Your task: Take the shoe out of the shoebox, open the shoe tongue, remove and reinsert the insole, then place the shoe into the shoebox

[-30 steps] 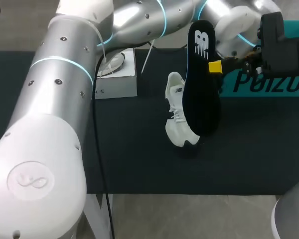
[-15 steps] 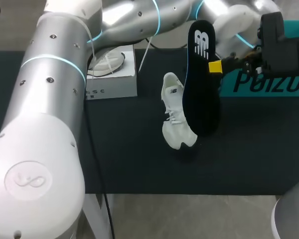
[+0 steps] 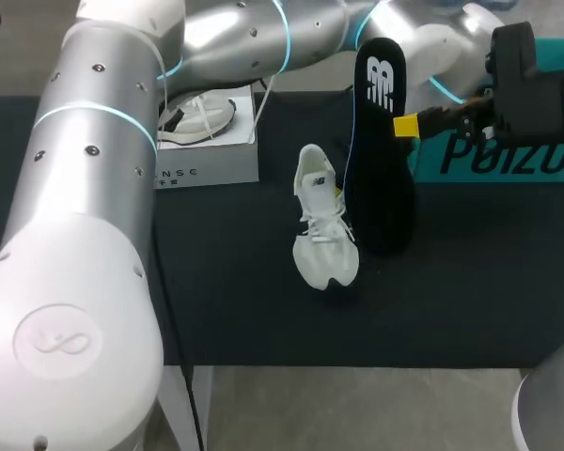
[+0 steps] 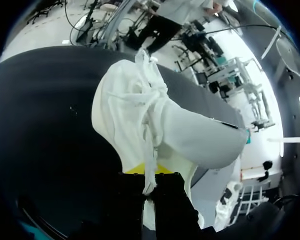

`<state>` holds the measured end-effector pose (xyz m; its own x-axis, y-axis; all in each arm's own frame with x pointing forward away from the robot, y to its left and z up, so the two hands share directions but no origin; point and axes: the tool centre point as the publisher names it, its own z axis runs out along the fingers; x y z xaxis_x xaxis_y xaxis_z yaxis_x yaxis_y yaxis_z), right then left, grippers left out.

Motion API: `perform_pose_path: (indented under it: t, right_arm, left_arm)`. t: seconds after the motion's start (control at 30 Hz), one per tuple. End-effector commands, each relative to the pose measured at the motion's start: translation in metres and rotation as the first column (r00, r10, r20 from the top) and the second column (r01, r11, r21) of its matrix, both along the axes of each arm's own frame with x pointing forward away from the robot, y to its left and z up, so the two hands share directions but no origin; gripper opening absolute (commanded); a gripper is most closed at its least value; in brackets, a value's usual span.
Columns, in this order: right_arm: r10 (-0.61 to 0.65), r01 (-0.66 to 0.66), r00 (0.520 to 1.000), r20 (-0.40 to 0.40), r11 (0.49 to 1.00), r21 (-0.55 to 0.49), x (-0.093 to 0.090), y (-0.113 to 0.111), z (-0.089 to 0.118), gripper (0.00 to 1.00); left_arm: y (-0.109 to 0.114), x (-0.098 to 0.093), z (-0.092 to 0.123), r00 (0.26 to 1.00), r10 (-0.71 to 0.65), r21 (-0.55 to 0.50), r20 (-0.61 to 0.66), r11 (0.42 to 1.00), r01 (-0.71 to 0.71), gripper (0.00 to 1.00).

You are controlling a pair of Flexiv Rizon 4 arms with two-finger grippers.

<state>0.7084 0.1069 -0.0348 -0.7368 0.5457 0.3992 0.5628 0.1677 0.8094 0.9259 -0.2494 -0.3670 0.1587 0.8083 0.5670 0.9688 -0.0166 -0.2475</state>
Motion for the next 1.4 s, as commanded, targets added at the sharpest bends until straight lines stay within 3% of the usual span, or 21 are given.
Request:
perform_pose_path:
  t: [0.03,0.07,0.1,0.37,0.73,1.17,1.4]
  right_arm:
    - [-0.003,0.003,1.0,-0.001,1.0,-0.001,0.001,0.002,-0.001,0.0]
    - [-0.003,0.003,1.0,-0.001,1.0,-0.001,0.001,0.002,-0.001,0.0]
    - [-0.003,0.003,1.0,-0.001,1.0,-0.001,0.001,0.002,-0.001,0.0]
    - [-0.003,0.003,1.0,-0.001,1.0,-0.001,0.001,0.002,-0.001,0.0]
    - [-0.003,0.003,1.0,-0.001,1.0,-0.001,0.001,0.002,-0.001,0.0]
    - [-0.003,0.003,1.0,-0.001,1.0,-0.001,0.001,0.002,-0.001,0.0]
    - [-0.003,0.003,1.0,-0.001,1.0,-0.001,0.001,0.002,-0.001,0.0]
  left_arm:
    - [-0.002,0.002,-0.003,1.0,0.004,0.009,-0.006,1.0,-0.004,0.0]
    - [-0.002,0.001,0.0,1.0,0.005,0.004,0.0,1.0,-0.005,0.53]
    - [-0.001,-0.001,0.004,1.0,0.003,-0.006,0.005,1.0,-0.003,1.0]
    - [0.009,-0.004,0.039,0.994,0.094,-0.092,0.063,0.992,-0.088,1.0]
    - [0.023,0.016,0.072,0.922,0.358,-0.224,0.146,0.92,-0.322,1.0]
    - [0.021,0.017,0.096,0.814,0.557,-0.319,0.167,0.811,-0.49,1.0]
    - [0.026,0.017,0.098,0.801,0.575,-0.327,0.167,0.799,-0.505,1.0]
